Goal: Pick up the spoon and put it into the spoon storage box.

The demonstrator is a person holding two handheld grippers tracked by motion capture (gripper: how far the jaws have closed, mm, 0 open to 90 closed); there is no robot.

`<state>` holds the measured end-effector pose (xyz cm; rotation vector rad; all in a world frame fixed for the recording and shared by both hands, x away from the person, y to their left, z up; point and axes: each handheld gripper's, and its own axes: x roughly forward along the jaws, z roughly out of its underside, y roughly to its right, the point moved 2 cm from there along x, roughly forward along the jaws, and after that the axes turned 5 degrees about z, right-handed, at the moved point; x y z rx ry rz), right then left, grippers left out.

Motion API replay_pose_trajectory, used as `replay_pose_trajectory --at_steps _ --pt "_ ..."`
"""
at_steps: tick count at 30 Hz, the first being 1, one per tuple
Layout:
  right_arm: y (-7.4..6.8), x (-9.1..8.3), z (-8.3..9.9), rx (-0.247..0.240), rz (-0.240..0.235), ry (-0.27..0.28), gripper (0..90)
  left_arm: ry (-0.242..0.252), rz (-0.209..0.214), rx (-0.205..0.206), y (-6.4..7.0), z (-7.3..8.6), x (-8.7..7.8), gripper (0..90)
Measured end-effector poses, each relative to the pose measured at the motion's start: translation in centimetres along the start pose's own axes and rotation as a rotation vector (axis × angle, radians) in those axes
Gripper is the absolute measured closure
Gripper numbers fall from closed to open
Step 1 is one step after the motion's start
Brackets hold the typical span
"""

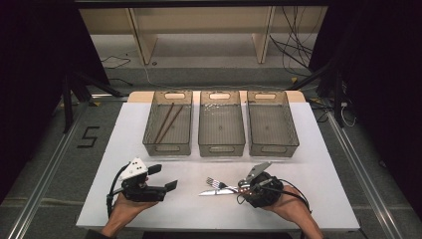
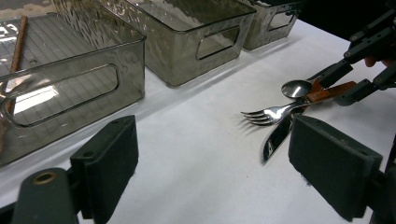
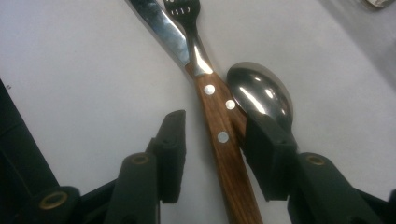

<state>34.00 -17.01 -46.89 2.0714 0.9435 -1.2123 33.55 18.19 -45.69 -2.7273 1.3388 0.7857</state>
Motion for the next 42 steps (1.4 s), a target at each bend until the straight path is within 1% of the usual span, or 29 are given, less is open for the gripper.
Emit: replay_pose_trajectory --at_steps 4,9,11,13,17,18,19,26,28,31,33,34,35,36,40,41,42 --pt "-0.1 0.2 0.0 -0.008 0.012 -0.016 63.8 0.002 0.0 0.001 0.1 0.0 0.0 15.6" --pt "-0.4 0.5 -0.1 -0.041 0.019 -0.037 67.3 0.003 0.0 0.003 0.1 0.0 0.0 15.7" --pt "-0.5 0.6 -0.1 -0.044 0.025 -0.052 68.5 0.003 0.0 0.003 0.1 0.0 0.0 15.7" --pt "-0.6 0.8 -0.2 -0.057 0.03 -0.07 69.8 0.003 -0.001 0.006 0.1 0.0 0.0 15.7" --pt "-0.8 1.1 -0.3 -0.075 0.034 -0.084 73.2 0.003 -0.001 0.005 0.1 0.0 0.0 15.7" --pt "-1.0 1.2 -0.4 -0.055 0.036 -0.084 74.3 0.003 0.0 0.005 0.1 0.0 0.0 15.7" --pt "-0.9 1.2 -0.3 -0.067 0.037 -0.09 74.8 0.003 0.0 0.005 0.1 0.0 0.0 15.7" --pt "-1.0 1.2 -0.4 -0.067 0.031 -0.092 75.0 0.002 0.001 0.005 0.1 0.0 0.0 15.7" --pt "-1.0 1.2 -0.4 -0.064 0.031 -0.092 74.2 0.001 0.001 0.008 0.1 0.0 0.0 15.7" --pt "-0.9 1.2 -0.4 -0.057 0.02 -0.092 65.2 0.001 0.001 0.006 0.1 0.0 0.0 15.7" --pt "-0.8 1.1 -0.4 -0.052 0.017 -0.08 64.9 0.002 0.001 0.007 0.1 0.0 0.0 15.7" --pt "-0.6 0.9 -0.4 -0.055 0.009 -0.07 63.9 0.002 0.002 0.007 0.1 0.0 0.0 15.7" --pt "-0.5 0.8 -0.3 -0.046 -0.002 -0.063 61.9 0.003 0.002 0.007 0.1 0.0 0.0 15.7" --pt "-0.4 0.6 -0.3 -0.043 -0.009 -0.058 60.6 0.002 0.003 0.006 0.1 0.0 0.0 15.7" --pt "0.5 -0.2 -0.3 -0.028 0.0 -0.024 57.6 0.0 0.004 0.008 0.1 0.0 0.0 15.7" --pt "0.8 -0.4 -0.3 -0.018 0.002 -0.02 56.9 0.0 0.005 0.007 0.1 0.0 0.0 15.7" --pt "1.2 -0.6 -0.2 -0.023 0.006 -0.021 56.0 0.0 0.006 0.006 0.1 0.0 0.0 15.7"
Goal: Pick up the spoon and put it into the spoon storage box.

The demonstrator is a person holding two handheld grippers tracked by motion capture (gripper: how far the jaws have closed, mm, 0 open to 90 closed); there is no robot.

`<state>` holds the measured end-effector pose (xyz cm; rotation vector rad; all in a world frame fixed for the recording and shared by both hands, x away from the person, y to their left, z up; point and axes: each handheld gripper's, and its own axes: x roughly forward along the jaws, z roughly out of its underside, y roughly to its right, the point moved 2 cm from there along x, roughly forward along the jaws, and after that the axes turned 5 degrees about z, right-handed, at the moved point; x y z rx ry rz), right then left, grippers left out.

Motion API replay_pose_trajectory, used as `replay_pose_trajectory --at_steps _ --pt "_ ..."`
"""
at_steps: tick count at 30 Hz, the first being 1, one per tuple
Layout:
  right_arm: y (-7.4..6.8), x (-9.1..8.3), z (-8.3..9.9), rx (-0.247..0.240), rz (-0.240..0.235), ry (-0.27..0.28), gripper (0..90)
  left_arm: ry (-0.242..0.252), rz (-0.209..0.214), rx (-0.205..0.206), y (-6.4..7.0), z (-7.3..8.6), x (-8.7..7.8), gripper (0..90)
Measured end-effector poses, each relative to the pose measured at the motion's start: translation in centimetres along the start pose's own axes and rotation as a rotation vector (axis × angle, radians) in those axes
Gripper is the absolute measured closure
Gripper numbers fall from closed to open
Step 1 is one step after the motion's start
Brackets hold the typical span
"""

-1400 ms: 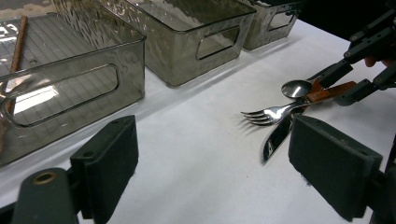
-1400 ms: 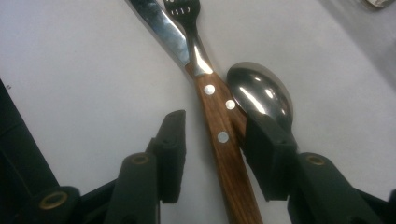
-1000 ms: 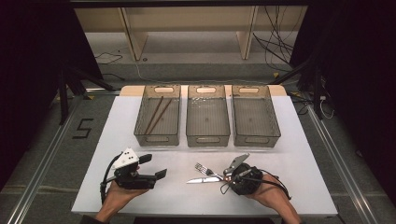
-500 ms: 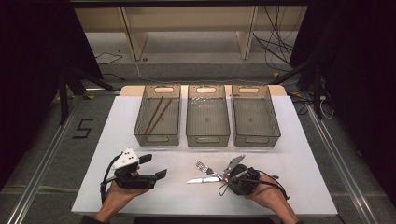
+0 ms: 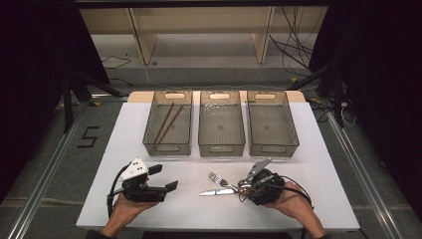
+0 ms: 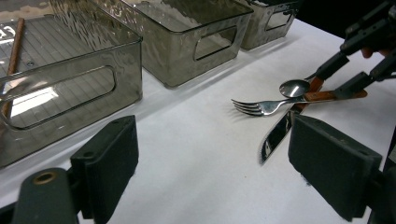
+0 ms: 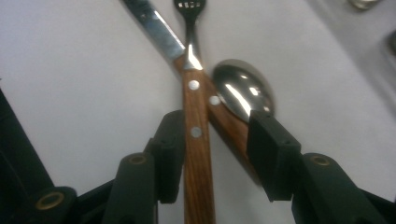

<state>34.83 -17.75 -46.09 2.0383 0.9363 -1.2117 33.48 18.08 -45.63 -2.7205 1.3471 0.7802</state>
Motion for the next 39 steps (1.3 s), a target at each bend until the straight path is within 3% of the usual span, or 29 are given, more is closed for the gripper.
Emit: replay_pose_trajectory --at_steps 6,8,16,27,34,39 --pt "1.8 -1.4 0.3 0.045 0.001 0.027 51.6 -0.002 0.003 -0.004 0.0 0.0 0.0 15.7" --pt "2.5 -1.5 0.5 0.048 0.037 0.016 51.5 -0.006 0.004 -0.003 0.0 0.0 0.1 15.7" --pt "4.7 -0.5 1.7 0.085 0.043 -0.074 52.9 0.0 0.002 -0.003 -0.1 0.0 0.0 15.7" --pt "5.1 0.9 2.8 0.047 0.03 -0.178 59.8 0.0 0.0 -0.003 -0.1 0.0 0.0 15.7" --pt "5.2 1.1 2.7 0.048 -0.01 -0.186 68.6 -0.002 0.0 -0.002 -0.1 0.0 0.0 15.8" --pt "5.0 1.1 2.4 0.027 -0.01 -0.203 74.8 -0.003 0.0 -0.001 -0.1 0.0 0.0 15.8"
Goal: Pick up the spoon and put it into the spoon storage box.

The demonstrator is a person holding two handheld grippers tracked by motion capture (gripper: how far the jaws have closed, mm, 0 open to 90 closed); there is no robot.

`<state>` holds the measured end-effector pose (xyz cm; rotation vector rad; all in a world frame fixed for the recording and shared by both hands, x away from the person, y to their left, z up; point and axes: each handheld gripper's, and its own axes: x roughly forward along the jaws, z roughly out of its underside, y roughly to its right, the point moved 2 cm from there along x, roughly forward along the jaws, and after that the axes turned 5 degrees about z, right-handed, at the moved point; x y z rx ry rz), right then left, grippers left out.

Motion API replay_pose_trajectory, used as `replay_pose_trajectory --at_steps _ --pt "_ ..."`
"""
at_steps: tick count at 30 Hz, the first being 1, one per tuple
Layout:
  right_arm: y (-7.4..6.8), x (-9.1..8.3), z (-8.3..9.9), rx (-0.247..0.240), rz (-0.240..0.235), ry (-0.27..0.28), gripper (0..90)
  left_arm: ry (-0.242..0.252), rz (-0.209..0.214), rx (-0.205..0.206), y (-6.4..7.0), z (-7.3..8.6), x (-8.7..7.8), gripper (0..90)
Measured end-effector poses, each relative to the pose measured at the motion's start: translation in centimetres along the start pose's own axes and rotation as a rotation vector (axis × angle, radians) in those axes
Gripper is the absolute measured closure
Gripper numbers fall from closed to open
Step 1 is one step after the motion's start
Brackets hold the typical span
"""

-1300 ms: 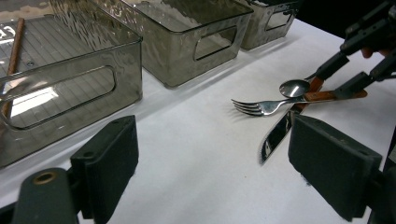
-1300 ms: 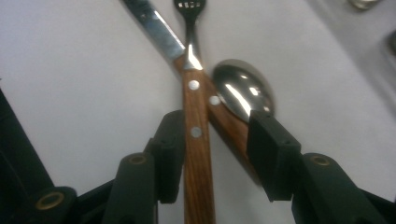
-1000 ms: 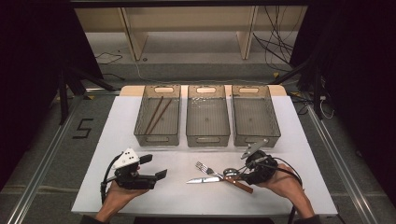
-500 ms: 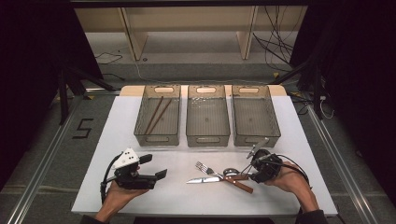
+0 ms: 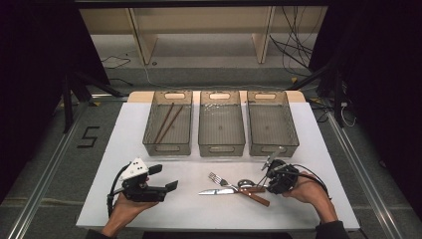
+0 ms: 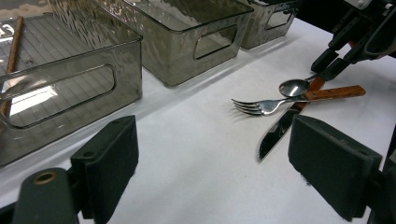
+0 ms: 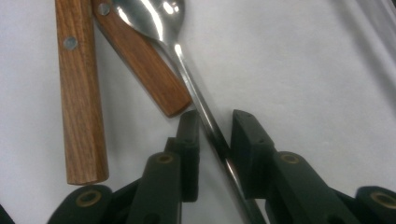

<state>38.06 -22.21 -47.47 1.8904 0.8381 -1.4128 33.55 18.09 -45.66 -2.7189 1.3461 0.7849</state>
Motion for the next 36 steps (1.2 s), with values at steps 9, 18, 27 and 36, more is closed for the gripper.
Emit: replay_pose_trajectory --at_steps 9,18,27,36 --pt "-0.47 -0.13 -0.19 -0.06 -0.013 0.002 84.3 0.001 0.0 0.0 0.0 -0.01 -0.02 15.8" --pt "-0.26 -0.37 -0.23 -0.063 -0.018 0.021 90.0 0.0 -0.001 0.0 0.0 -0.01 -0.01 15.8" --pt "-0.27 -0.29 -0.32 -0.072 -0.012 0.02 89.3 -0.002 -0.002 0.001 0.01 -0.02 0.0 15.8" --pt "-0.28 0.01 -0.45 -0.04 0.014 -0.002 87.4 -0.005 -0.002 0.001 0.06 -0.01 0.01 15.8"
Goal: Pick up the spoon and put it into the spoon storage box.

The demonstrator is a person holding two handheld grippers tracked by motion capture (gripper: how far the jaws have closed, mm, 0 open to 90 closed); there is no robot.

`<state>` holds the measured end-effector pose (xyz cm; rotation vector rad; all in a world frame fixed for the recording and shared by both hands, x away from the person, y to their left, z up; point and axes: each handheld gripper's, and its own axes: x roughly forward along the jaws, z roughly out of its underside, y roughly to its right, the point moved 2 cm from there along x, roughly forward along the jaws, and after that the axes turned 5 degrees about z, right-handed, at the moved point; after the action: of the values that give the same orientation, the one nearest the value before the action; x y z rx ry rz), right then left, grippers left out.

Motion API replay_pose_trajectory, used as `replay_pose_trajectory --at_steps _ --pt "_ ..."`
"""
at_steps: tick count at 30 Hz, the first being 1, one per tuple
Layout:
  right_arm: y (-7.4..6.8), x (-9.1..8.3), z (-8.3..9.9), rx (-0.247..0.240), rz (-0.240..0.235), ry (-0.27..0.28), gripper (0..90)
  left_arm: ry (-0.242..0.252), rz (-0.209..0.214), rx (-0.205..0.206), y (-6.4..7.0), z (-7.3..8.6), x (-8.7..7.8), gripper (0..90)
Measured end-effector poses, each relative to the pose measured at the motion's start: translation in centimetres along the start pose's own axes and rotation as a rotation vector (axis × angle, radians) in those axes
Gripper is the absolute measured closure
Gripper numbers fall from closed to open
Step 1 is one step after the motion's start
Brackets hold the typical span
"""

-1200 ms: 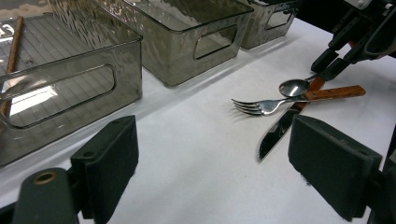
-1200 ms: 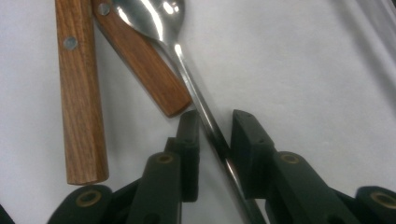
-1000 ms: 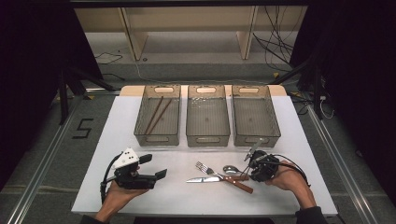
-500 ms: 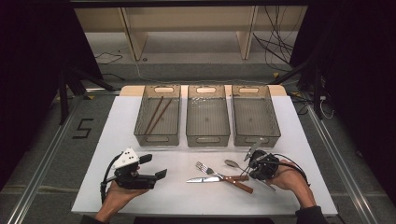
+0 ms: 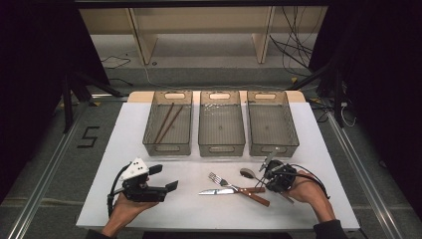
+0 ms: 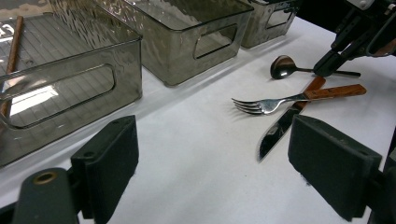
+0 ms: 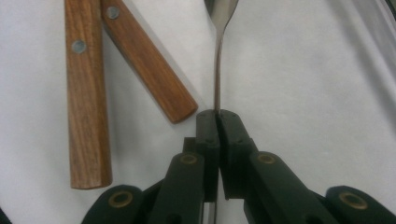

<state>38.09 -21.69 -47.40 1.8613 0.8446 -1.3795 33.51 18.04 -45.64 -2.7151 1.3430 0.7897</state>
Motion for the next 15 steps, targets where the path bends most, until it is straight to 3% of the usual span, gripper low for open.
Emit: replay_pose_trajectory --at_steps 15 --pt "-0.22 -0.04 -0.1 0.004 -0.029 0.001 88.5 0.002 -0.002 0.002 -0.01 -0.02 0.01 16.0"
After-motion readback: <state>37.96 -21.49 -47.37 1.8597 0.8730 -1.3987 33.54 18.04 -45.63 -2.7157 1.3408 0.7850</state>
